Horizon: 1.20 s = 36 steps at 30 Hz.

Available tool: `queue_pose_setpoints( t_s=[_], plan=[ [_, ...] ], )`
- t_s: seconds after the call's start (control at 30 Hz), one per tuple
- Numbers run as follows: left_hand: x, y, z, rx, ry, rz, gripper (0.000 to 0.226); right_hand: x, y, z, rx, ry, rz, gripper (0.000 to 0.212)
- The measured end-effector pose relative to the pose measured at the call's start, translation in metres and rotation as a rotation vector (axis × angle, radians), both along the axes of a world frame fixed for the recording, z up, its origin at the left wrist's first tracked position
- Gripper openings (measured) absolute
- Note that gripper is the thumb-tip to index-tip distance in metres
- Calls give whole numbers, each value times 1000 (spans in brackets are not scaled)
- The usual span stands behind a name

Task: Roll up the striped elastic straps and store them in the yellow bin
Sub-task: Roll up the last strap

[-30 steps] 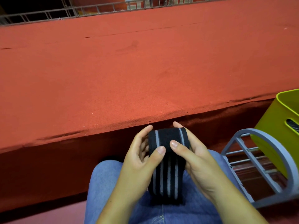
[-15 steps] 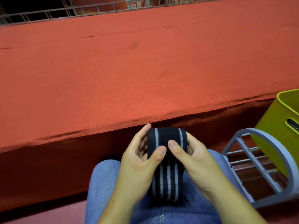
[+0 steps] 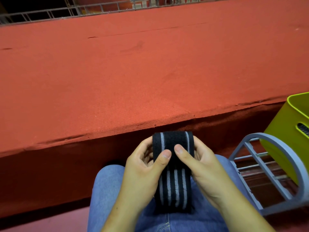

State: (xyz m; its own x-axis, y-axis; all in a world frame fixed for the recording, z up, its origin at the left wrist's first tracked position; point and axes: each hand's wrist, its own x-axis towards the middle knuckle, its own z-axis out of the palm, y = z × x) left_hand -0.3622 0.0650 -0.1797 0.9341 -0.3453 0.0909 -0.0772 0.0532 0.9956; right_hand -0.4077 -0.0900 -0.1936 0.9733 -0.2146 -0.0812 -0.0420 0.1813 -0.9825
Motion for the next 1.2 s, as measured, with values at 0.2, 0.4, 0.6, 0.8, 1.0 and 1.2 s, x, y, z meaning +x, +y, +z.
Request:
queue_pose_setpoints(
  t_s=[0.2, 0.4, 0.6, 0.8, 1.0, 1.2],
  plan=[
    [0, 0, 1, -22, -26, 37, 39, 0, 1, -3, 45, 71, 49, 53],
    [1, 1, 1, -34, -44, 53, 43, 0, 1, -4, 75, 115, 71, 58],
    [0, 1, 0, -52, -26, 46, 47, 0, 2, -1, 85, 120, 83, 61],
    [1, 1, -3, -11, -65, 8, 55, -1, 2, 3, 79, 61, 24, 79],
    [1, 1, -6, 76, -146, -32, 55, 0, 3, 3, 107, 44, -10, 79],
    [-2, 3, -6, 126, -132, -133, 56, 0, 3, 2, 102, 66, -41, 75]
  ],
)
